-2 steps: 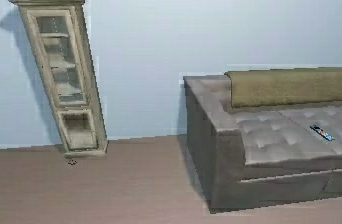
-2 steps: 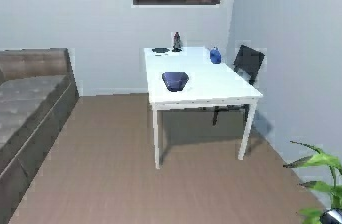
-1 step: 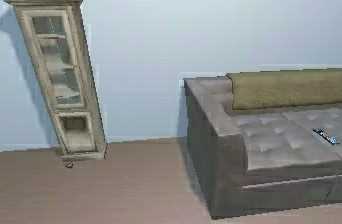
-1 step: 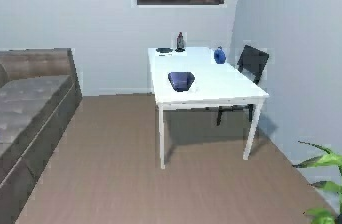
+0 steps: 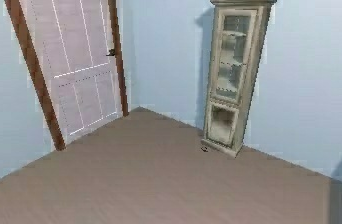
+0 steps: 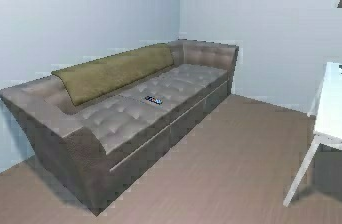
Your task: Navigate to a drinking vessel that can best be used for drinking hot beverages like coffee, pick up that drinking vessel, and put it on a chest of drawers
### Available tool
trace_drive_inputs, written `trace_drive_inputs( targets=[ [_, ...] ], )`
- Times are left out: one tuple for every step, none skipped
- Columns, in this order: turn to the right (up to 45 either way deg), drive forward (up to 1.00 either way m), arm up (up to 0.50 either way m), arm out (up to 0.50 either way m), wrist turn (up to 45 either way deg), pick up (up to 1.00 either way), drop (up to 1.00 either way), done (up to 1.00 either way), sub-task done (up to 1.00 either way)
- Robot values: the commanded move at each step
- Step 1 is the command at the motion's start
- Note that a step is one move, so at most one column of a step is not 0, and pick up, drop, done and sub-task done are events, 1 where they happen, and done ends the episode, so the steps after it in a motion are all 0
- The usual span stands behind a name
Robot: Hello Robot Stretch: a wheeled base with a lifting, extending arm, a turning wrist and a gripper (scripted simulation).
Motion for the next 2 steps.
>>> trace_drive_inputs(
  targets=[
    [-18.0, 0.0, 0.0, 0.0, 0.0, 0.0, 0.0, 0.0, 0.0],
    [-3.0, 0.0, 0.0, 0.0, 0.0, 0.0, 0.0, 0.0, 0.0]
  ],
)
